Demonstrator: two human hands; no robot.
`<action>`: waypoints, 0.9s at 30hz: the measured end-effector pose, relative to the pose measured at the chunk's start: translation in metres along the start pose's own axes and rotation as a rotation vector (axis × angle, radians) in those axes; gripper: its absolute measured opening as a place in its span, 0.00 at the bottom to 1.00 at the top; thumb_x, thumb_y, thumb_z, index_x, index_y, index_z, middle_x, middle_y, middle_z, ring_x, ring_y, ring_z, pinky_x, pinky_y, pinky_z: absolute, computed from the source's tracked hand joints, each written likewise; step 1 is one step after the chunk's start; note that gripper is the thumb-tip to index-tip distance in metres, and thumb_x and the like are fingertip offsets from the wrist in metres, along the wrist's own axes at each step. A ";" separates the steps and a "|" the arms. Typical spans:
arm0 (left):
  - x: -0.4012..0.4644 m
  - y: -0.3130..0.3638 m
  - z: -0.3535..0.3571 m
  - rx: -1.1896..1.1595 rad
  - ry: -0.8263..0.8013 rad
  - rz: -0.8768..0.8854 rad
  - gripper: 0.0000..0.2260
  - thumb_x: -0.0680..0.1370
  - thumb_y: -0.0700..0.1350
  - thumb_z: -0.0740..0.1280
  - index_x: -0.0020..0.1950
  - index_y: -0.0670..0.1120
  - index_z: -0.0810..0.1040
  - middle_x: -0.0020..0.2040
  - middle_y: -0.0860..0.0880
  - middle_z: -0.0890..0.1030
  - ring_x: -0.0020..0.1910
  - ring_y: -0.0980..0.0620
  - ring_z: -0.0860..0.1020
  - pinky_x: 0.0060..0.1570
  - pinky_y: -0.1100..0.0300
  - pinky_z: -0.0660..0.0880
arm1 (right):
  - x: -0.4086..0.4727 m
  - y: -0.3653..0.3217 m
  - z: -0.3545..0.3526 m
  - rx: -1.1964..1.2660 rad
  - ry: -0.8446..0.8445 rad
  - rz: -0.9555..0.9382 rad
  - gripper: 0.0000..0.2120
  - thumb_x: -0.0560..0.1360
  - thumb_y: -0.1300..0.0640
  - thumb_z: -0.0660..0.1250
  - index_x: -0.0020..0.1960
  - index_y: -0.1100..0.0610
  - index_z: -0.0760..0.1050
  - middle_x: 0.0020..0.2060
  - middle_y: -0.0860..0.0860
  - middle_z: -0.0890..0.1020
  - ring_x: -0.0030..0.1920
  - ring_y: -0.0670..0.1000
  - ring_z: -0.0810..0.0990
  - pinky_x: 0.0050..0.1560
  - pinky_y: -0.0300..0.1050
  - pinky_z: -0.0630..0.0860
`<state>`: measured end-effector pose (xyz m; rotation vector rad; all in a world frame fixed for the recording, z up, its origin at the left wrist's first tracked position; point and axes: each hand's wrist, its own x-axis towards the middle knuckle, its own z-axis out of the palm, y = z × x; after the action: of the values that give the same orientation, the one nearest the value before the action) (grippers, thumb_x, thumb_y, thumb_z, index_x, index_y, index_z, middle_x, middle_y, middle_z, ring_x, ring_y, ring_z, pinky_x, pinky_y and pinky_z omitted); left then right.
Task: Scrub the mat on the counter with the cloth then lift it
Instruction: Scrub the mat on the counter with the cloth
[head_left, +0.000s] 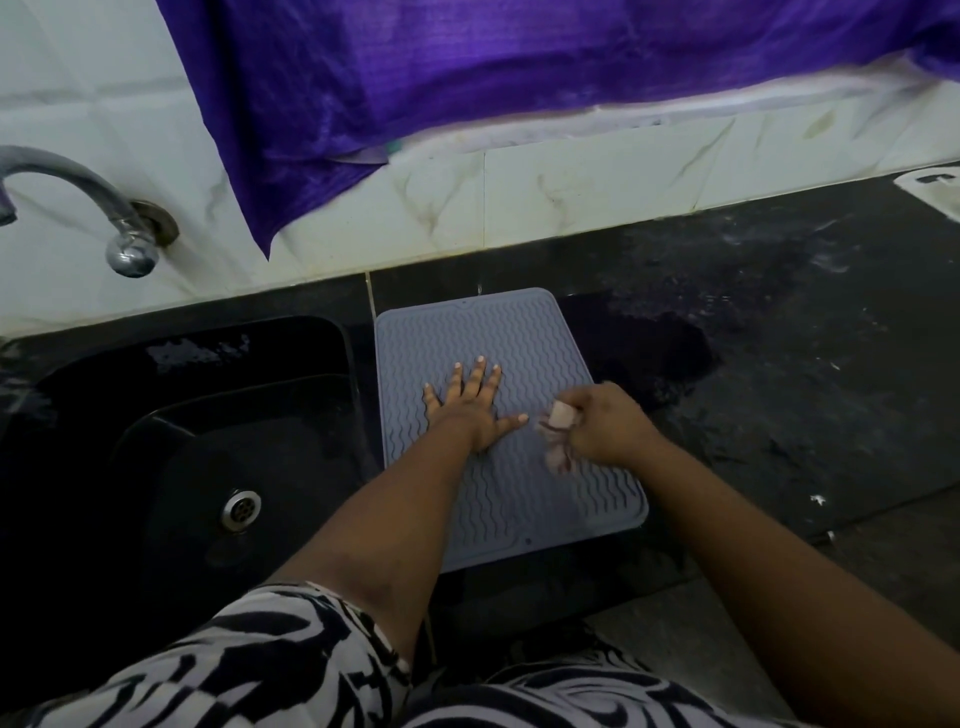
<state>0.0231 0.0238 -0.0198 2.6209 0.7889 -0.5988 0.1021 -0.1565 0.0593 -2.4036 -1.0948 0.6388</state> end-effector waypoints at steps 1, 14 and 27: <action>0.000 0.000 -0.001 0.008 -0.007 -0.007 0.41 0.74 0.73 0.51 0.76 0.57 0.32 0.76 0.54 0.29 0.75 0.46 0.31 0.69 0.32 0.35 | 0.004 -0.004 0.012 -0.111 0.028 -0.033 0.08 0.71 0.47 0.68 0.48 0.48 0.78 0.49 0.49 0.80 0.53 0.53 0.74 0.53 0.48 0.72; 0.005 -0.003 0.001 -0.015 -0.022 0.007 0.43 0.72 0.75 0.50 0.75 0.58 0.31 0.76 0.55 0.28 0.75 0.46 0.30 0.67 0.33 0.33 | -0.024 0.007 0.006 0.318 -0.096 0.227 0.04 0.72 0.57 0.68 0.46 0.54 0.78 0.49 0.53 0.82 0.51 0.51 0.79 0.56 0.47 0.75; 0.000 0.001 -0.002 -0.010 -0.039 -0.007 0.43 0.72 0.75 0.51 0.75 0.58 0.31 0.76 0.55 0.28 0.75 0.46 0.30 0.68 0.33 0.33 | -0.028 -0.012 0.062 -0.876 -0.061 -0.201 0.15 0.75 0.47 0.63 0.57 0.53 0.76 0.56 0.52 0.77 0.58 0.57 0.68 0.56 0.59 0.63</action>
<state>0.0245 0.0244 -0.0180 2.5904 0.7881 -0.6439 0.0436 -0.1601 0.0223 -2.8983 -1.9095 0.1597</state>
